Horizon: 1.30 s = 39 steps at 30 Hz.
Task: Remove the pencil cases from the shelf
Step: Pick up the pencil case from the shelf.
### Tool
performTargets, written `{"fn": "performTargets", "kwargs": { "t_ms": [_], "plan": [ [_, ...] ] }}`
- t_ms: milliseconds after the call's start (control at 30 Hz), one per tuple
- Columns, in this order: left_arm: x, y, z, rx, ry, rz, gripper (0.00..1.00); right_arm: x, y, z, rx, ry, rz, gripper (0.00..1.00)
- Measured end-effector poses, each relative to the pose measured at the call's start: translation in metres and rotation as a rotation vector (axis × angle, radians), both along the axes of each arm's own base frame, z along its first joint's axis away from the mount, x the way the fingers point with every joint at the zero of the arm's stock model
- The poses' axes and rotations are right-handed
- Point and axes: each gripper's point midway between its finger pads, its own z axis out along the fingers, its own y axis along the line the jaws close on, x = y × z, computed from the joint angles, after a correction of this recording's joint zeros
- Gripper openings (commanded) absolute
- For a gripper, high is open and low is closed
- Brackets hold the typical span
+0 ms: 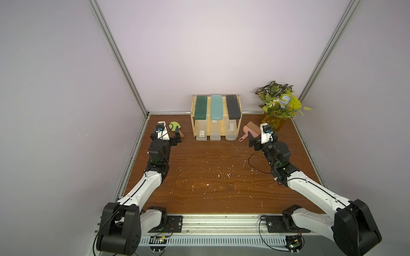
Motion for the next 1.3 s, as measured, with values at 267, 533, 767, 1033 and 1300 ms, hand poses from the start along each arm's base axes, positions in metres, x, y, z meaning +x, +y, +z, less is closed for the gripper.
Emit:
{"fn": "performTargets", "kwargs": {
  "t_ms": [267,533,767,1033,1300],
  "plan": [
    [-0.004,-0.023,0.049,-0.051,0.019,-0.12,0.99,0.03,0.082,0.096,-0.02,0.083,0.071,0.99],
    [0.031,-0.042,0.04,-0.069,0.191,-0.198,0.99,0.108,0.127,0.11,-0.027,0.284,0.062,0.99],
    [0.032,-0.047,0.006,-0.081,0.327,-0.214,0.99,0.17,0.124,0.075,0.039,0.437,0.06,0.99],
    [0.03,-0.049,-0.003,-0.084,0.361,-0.223,0.99,0.173,0.085,-0.027,-0.014,0.73,-0.011,0.99],
    [0.033,-0.05,-0.015,-0.103,0.392,-0.222,0.99,0.17,0.095,0.001,0.016,0.68,0.024,0.99]
  ]
}}
